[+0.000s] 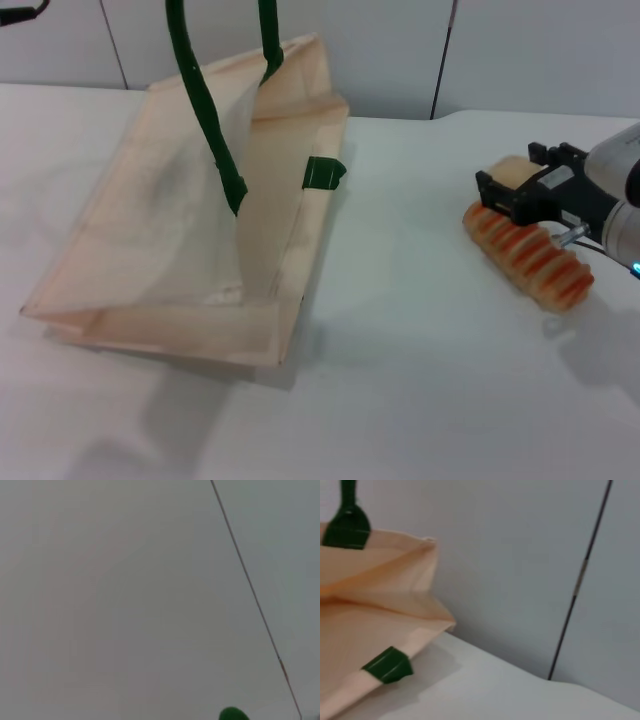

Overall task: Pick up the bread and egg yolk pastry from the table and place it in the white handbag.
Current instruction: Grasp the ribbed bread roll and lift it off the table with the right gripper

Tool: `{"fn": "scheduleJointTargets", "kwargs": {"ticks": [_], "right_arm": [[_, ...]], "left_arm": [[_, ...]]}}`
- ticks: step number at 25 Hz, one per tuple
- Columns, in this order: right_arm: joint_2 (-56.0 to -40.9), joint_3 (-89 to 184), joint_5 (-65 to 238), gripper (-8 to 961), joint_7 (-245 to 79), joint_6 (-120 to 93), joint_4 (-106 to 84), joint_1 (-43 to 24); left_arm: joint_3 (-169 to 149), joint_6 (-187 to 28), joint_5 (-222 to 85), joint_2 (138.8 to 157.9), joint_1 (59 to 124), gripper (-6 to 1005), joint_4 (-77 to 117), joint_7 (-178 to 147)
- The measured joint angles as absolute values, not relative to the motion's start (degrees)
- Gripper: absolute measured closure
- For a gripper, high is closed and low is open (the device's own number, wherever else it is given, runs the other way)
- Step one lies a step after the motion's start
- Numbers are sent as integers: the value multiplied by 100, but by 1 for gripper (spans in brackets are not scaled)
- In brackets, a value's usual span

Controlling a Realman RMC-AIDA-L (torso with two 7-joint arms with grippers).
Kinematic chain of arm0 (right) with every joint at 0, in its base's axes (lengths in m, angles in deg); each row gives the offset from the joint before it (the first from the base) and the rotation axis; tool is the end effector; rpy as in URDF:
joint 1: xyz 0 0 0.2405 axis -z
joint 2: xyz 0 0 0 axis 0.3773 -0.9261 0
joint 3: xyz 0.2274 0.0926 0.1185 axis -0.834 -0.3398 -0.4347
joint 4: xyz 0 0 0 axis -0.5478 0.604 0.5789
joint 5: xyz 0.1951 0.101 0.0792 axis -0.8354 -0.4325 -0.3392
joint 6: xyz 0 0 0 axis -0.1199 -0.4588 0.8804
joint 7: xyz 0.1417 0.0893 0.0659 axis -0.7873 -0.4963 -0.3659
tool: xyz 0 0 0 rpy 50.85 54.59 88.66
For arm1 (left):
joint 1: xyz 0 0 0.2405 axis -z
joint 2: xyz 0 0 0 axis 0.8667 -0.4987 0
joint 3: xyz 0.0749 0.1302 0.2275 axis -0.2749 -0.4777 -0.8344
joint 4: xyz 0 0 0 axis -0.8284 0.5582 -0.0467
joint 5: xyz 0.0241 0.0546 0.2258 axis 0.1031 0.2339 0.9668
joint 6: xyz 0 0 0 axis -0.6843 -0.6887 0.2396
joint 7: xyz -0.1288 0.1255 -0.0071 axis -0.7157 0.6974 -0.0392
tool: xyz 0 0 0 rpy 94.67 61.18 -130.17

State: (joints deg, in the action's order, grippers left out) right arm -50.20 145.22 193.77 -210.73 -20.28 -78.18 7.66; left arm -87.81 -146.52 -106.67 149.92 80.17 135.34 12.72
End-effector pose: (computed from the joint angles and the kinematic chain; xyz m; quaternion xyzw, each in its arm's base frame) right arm 0.2370 0.4244 -0.0638 -0.8642 0.2229 0.0991 0.4401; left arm -0.0775 0.4101 0.1057 -0.8469 -0.1130 -0.0796 0.5135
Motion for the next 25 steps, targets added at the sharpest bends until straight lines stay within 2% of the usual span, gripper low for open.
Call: {"fn": "scheduleJointTargets", "kwargs": {"ticks": [5, 10, 15, 25], "right_arm": [[-5038, 14182, 19521, 202, -20972, -2813, -8021, 804], [-5161, 13358, 20218, 193, -21005, -3958, -8029, 643], [-5163, 13008, 20391, 122, -21010, -4597, -8008, 488], [-5161, 12775, 20679, 82, -21067, -5484, -7960, 163]], "left_arm": [[-8771, -14658, -10630, 14990, 7998, 878, 13531, 1273], [-8773, -14658, -10588, 14990, 8006, 878, 13526, 1273], [-8778, -14659, -10584, 14990, 8023, 878, 13523, 1273], [-8798, -14700, -10431, 14990, 8032, 877, 13523, 1273]]}}
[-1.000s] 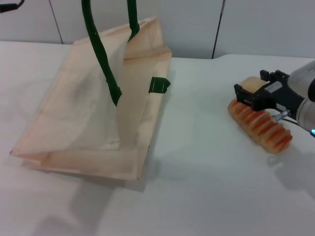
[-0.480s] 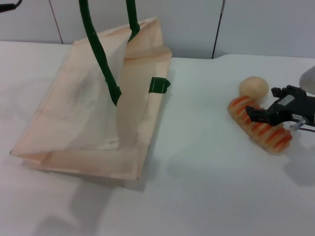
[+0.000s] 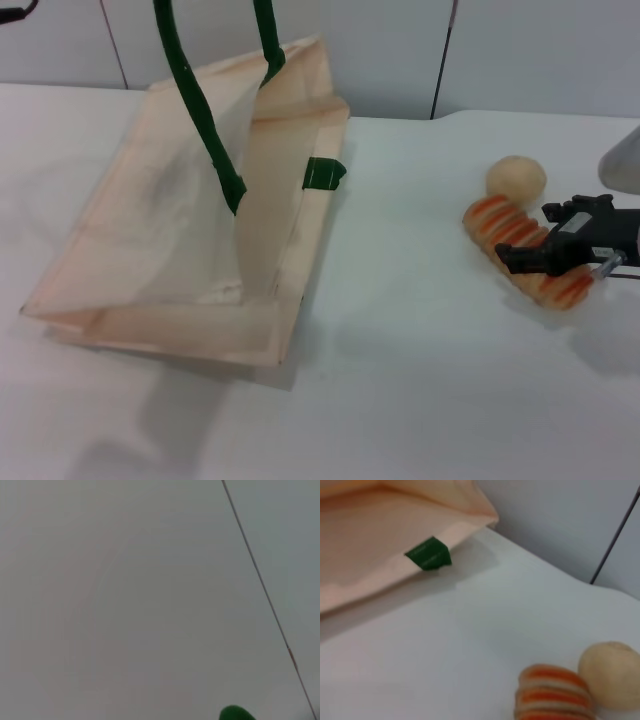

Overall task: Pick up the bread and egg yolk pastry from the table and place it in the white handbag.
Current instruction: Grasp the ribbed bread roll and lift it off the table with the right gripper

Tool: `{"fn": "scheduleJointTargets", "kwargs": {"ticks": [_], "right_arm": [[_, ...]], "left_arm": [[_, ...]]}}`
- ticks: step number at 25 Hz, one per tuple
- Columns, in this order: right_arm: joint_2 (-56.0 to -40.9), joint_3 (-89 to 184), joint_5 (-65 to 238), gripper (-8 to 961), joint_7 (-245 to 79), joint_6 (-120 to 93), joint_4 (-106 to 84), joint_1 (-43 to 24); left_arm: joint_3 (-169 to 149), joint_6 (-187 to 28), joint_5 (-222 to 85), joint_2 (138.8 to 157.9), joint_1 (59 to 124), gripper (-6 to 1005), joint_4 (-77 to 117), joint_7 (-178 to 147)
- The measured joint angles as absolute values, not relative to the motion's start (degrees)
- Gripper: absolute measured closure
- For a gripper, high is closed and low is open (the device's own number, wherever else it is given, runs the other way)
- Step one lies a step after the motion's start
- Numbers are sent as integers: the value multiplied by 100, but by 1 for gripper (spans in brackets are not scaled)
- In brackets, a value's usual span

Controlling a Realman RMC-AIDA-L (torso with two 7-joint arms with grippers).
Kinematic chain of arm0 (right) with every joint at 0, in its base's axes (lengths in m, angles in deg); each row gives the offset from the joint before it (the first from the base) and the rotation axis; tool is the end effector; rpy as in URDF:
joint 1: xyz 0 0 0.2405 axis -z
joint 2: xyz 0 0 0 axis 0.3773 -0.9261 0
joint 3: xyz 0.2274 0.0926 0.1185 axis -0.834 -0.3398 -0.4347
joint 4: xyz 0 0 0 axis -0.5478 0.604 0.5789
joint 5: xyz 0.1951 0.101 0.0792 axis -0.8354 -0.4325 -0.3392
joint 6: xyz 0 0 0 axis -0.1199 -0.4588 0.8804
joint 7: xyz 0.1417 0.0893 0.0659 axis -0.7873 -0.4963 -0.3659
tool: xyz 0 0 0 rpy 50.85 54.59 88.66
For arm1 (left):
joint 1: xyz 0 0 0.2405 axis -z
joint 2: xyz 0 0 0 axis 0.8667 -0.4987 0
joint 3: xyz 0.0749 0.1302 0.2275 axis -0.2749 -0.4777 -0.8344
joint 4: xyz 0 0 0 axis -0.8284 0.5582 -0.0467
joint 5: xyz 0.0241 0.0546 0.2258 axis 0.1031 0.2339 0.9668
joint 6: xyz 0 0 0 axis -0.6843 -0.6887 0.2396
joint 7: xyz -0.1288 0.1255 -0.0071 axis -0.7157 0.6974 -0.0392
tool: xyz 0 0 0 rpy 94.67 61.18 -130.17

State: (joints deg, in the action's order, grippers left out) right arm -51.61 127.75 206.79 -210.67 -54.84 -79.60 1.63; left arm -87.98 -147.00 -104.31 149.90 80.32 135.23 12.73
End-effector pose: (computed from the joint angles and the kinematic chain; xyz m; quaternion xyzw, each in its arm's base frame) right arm 0.2551 0.4222 -0.0436 -0.9138 0.2415 -0.0314 0.3252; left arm -0.0821 0.4121 0.1078 -0.8428 -0.1102 -0.0624 0.5232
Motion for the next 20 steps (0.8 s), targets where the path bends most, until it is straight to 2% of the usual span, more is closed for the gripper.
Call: {"fn": "scheduleJointTargets", "kwargs": {"ticks": [10, 20], "right_arm": [[-5160, 12689, 20994, 76, -21163, -5402, -7051, -296], [-5160, 12666, 21020, 75, -21161, -5289, -6884, -372]], "left_arm": [[-8882, -14708, -10431, 14990, 8047, 877, 13523, 1273], [-8915, -14709, -10375, 14990, 8031, 877, 13510, 1272]]}}
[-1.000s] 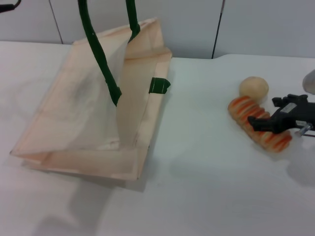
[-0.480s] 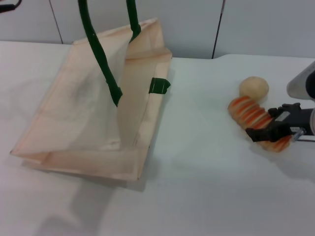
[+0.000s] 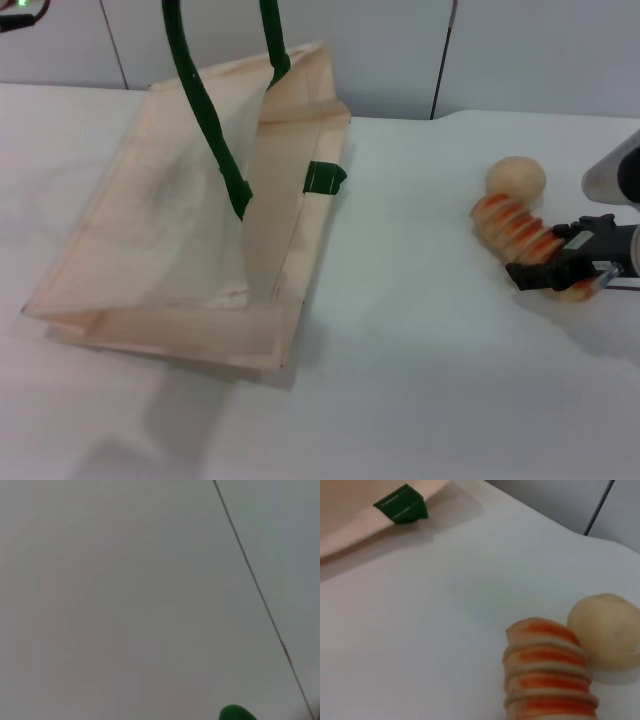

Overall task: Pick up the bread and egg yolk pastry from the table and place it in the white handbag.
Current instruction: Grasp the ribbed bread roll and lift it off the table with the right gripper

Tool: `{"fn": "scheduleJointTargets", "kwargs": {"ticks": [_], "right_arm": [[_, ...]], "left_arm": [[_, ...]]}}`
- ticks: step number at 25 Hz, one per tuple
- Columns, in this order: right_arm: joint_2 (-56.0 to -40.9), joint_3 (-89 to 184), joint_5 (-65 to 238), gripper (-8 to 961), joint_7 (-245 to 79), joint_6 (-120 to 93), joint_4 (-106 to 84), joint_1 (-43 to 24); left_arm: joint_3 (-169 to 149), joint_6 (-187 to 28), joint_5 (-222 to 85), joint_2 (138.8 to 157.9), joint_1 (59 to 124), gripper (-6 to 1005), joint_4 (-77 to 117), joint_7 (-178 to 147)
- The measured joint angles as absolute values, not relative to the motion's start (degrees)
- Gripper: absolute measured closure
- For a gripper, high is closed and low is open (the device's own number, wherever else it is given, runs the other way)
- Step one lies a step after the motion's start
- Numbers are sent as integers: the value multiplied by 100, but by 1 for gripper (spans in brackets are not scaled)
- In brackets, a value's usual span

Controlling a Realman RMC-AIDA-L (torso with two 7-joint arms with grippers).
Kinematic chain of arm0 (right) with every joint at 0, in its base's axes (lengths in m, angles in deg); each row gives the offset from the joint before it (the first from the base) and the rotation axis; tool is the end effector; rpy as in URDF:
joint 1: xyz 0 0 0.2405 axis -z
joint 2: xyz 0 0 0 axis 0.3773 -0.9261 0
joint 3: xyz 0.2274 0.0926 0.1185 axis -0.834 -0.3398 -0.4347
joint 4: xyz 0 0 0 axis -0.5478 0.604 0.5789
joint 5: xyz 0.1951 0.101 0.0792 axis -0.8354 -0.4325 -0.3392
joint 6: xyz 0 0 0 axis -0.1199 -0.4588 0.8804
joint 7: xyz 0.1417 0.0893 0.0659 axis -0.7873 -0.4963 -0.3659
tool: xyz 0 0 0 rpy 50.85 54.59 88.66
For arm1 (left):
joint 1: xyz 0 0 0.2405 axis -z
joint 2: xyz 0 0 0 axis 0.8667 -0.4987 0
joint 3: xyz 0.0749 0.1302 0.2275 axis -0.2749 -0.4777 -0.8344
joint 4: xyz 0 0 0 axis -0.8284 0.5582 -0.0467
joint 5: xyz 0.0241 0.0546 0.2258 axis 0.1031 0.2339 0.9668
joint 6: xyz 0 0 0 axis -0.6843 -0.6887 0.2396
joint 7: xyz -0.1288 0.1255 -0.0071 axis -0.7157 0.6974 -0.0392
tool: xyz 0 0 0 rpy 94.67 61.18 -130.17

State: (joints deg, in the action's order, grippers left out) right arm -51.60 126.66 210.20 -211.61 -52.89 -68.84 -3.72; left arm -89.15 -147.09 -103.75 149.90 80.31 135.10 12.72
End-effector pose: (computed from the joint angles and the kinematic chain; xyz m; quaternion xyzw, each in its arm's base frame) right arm 0.2829 0.4343 -0.0577 -0.9065 0.2652 -0.0766 0.3195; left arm -0.0811 0.4112 0.1017 -0.8467 -0.1057 -0.0567 0.5183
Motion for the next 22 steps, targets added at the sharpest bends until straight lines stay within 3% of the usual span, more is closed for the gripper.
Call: {"fn": "scheduleJointTargets", "kwargs": {"ticks": [22], "right_arm": [[-5161, 12607, 21015, 72, -21282, -5454, -7098, -390]], "left_arm": [[-8994, -14792, -10145, 14990, 8032, 881, 13515, 1215]]}}
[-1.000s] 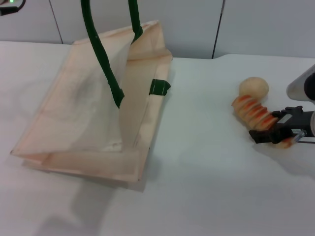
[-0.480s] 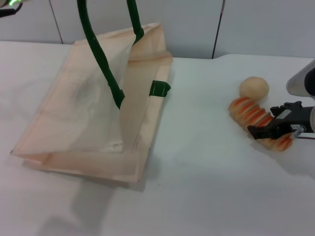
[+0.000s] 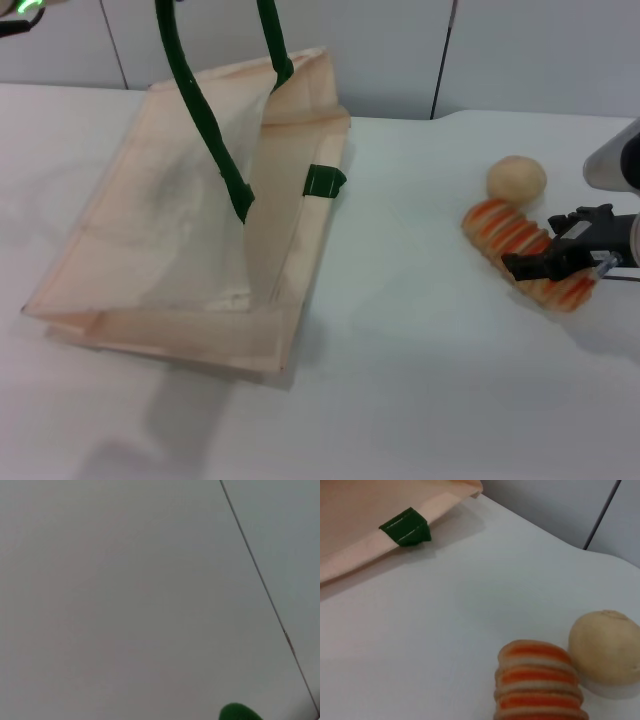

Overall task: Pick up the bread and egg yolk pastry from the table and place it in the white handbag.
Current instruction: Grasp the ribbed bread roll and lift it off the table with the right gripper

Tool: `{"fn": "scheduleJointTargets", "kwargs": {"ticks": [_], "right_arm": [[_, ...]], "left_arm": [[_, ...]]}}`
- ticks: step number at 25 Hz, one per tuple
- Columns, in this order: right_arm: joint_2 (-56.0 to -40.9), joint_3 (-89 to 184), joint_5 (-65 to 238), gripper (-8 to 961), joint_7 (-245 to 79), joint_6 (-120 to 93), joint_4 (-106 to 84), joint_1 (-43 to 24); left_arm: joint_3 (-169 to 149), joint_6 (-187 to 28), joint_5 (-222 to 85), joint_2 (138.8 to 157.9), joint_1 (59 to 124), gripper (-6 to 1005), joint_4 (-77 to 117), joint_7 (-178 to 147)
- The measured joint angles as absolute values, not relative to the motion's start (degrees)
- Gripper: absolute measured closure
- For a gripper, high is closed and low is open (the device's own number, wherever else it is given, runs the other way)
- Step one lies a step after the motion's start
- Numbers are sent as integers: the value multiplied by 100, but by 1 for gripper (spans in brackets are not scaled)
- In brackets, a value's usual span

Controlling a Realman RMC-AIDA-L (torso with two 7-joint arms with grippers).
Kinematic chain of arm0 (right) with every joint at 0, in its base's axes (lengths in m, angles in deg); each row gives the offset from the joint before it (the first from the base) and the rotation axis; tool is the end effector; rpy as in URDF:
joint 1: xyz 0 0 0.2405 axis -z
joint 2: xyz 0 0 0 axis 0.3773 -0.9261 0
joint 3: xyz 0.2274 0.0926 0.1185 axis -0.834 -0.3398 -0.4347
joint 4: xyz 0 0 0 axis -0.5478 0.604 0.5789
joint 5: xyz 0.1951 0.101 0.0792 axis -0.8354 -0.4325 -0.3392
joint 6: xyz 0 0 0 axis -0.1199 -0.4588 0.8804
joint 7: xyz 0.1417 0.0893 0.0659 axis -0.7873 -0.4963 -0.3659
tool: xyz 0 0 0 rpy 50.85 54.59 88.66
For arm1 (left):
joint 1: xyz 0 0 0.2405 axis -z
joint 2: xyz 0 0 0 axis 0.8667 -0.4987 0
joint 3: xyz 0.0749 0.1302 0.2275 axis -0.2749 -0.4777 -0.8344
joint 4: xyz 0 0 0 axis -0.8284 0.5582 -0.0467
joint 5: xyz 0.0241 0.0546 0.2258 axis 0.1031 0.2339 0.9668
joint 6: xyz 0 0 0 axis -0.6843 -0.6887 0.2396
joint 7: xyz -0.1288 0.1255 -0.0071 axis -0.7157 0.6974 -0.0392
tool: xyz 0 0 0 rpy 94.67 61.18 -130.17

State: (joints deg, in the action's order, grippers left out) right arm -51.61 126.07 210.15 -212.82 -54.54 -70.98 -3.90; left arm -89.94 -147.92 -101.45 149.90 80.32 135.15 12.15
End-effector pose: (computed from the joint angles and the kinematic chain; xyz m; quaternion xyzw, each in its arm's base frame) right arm 0.2715 0.4367 -0.0530 -0.9072 0.2665 -0.0663 0.3187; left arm -0.0849 0.4112 0.1003 -0.8450 -0.1059 -0.0401 0.5227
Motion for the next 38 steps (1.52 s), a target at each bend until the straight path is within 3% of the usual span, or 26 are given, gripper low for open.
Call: {"fn": "scheduleJointTargets", "kwargs": {"ticks": [38], "right_arm": [[-5160, 12552, 21443, 89, -21496, -5803, -6755, -734]], "left_arm": [[-8993, -14778, -10124, 14990, 8053, 881, 13514, 1224]]}}
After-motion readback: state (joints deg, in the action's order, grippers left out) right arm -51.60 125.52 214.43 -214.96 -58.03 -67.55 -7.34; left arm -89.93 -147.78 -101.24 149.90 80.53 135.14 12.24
